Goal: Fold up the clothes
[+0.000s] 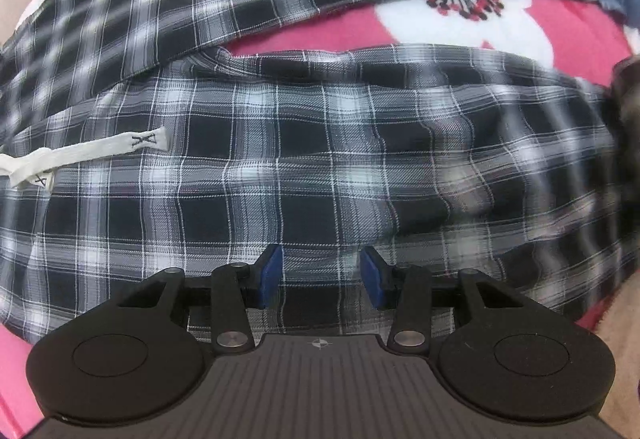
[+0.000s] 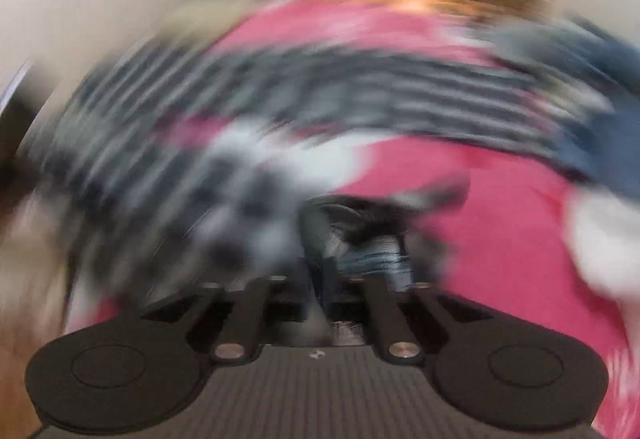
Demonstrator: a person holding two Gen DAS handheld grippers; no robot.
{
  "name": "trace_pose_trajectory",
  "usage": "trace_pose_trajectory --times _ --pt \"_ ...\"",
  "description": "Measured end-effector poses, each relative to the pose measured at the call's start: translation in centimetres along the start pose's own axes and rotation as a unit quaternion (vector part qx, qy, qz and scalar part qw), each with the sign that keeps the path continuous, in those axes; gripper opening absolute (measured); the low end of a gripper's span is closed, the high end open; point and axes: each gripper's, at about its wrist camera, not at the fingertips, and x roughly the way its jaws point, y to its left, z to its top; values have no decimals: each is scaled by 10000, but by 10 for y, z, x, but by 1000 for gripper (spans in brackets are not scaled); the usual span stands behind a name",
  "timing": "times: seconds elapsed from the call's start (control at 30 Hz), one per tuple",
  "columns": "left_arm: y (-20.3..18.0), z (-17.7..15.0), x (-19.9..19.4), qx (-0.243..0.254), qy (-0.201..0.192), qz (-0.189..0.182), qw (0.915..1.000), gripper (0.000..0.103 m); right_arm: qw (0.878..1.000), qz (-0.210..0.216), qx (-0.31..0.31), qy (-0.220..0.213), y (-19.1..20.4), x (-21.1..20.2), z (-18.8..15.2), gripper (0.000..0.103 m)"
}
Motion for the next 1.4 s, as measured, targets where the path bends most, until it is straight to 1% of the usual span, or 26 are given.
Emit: trace_pose_trajectory --times 0.03,0.07,0.13,0.17,0.23,0.27,0.33,0.43,0.5,0.53,0.57,0.67,0.7,0.77,0.8,0.83,0.97,1.07,1.13,1.23,1.27,1.33,1.4 --pt "0 -1 1 -10 3 0 10000 43 9997 100 -224 89 11 3 -4 45" --pt "1 -1 2 -37 8 -3 10000 43 9993 153 -322 133 17 3 -7 45" --pt "2 0 5 -90 16 -14 10000 43 9994 283 -66 211 12 -3 -12 46" --pt "3 3 7 -115 25 -22 9999 43 9988 364 219 232 3 -7 -13 46" --pt "4 5 9 -154 28 -35 9999 43 9930 349 1109 196 -26 -11 -19 47" --pt "4 5 10 -166 21 -40 9999 43 9870 330 1566 174 -42 -14 -22 47" --pt "4 7 10 -192 9 -62 9998 43 9685 289 2469 127 -72 -18 -27 47" --pt "8 5 10 -242 -4 -110 9996 44 9289 176 3700 52 -118 -19 -39 47" --pt "10 3 9 -280 -8 -127 9995 44 9124 5 4093 -21 -142 -4 -47 47" --pt "10 3 9 -284 -12 -123 9995 44 9110 -67 4123 -31 -148 5 -47 47" --pt "9 3 9 -287 -16 -117 9995 44 9115 -136 4111 -32 -154 14 -47 47" --pt "7 3 10 -293 -24 -96 9995 44 9120 -141 4097 -152 -164 35 -41 47" --pt "7 3 10 -295 -22 -90 9995 44 9122 -104 4092 -192 -165 41 -38 44" --pt "7 4 10 -299 -14 -79 9995 44 9125 -10 4082 -268 -165 52 -32 32" --pt "7 4 9 -300 -9 -76 9995 44 9160 48 3998 -309 -163 53 -29 27" --pt "7 4 9 -301 -4 -73 9995 44 9222 49 3852 -327 -159 52 -24 20" --pt "-4 16 22 -289 12 -57 9996 44 9472 64 3172 -461 -136 40 -11 17" --pt "-7 19 27 -274 14 -49 9996 44 9579 67 2839 -415 -124 39 -9 17" --pt "-8 21 28 -275 13 -49 9996 44 9594 -52 2803 -307 -123 44 -11 17" --pt "-9 22 29 -271 7 -45 9996 45 9507 -137 3087 -259 -131 53 -17 17" --pt "-9 21 29 -269 6 -43 9996 45 9504 -155 3094 -290 -132 53 -17 17" --pt "-9 21 29 -266 5 -39 9996 45 9514 -192 3053 -366 -133 50 -15 6" --pt "-9 21 29 -271 3 -31 9996 45 9576 -332 2824 -461 -131 40 -11 3"
